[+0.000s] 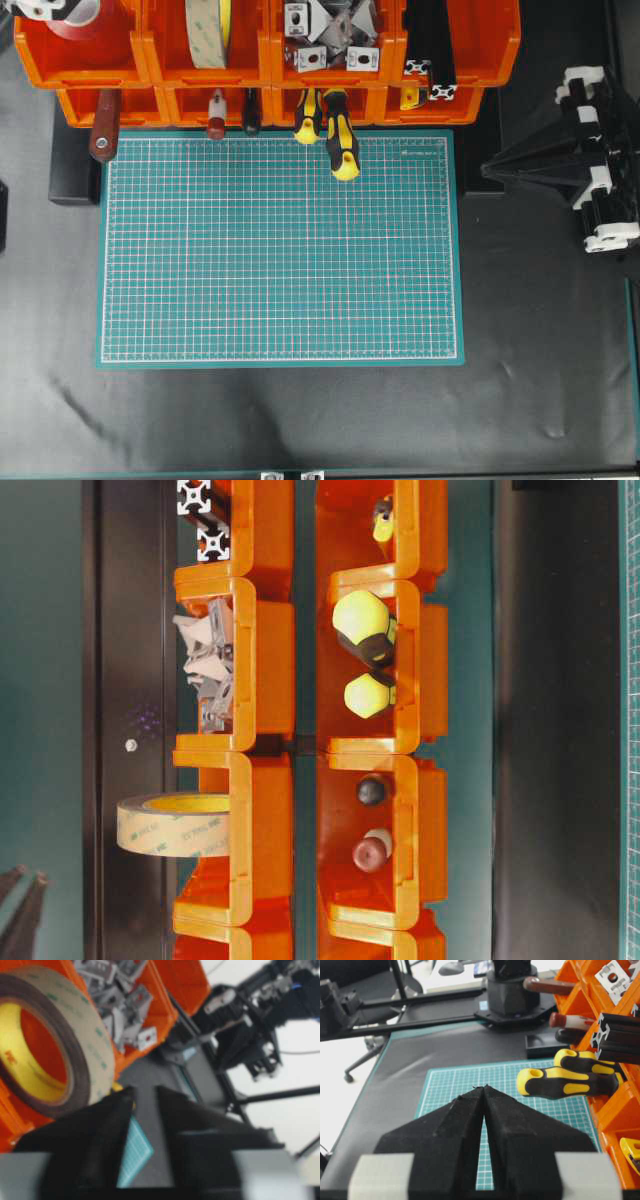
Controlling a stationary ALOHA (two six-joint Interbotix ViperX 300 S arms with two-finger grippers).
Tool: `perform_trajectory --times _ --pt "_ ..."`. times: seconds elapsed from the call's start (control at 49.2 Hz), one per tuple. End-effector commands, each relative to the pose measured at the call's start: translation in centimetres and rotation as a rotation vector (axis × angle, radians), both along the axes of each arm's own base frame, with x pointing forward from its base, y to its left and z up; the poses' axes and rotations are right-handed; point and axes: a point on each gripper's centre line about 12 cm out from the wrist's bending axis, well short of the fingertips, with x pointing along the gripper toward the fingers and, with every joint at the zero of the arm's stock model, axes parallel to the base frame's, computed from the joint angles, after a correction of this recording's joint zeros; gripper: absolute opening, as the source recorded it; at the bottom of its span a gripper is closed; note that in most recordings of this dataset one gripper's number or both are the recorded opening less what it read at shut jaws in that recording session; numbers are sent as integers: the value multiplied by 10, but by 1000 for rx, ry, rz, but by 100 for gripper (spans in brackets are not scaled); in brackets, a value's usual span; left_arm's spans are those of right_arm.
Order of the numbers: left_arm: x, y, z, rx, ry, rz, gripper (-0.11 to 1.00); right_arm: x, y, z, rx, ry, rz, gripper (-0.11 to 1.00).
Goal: Pick foam from container rack with left arm.
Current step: 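Move the left gripper up toward the top-left bin of the orange rack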
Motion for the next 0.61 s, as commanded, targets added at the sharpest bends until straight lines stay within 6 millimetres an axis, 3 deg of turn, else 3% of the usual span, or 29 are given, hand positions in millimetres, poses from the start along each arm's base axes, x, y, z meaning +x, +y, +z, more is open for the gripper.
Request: perform_trajectory --times 0.0,0.122,0.203,0.589 --pt "-3 0 7 7 -16 3 38 3 1 10 0 -25 2 0" --pt "-1 1 3 -5 -2 7 74 3 1 10 -1 -23 4 0" --pt "1 2 0 -10 7 10 88 3 1 10 0 -23 5 0" --pt "15 14 -18 -40 49 48 89 2 5 8 0 -15 23 0"
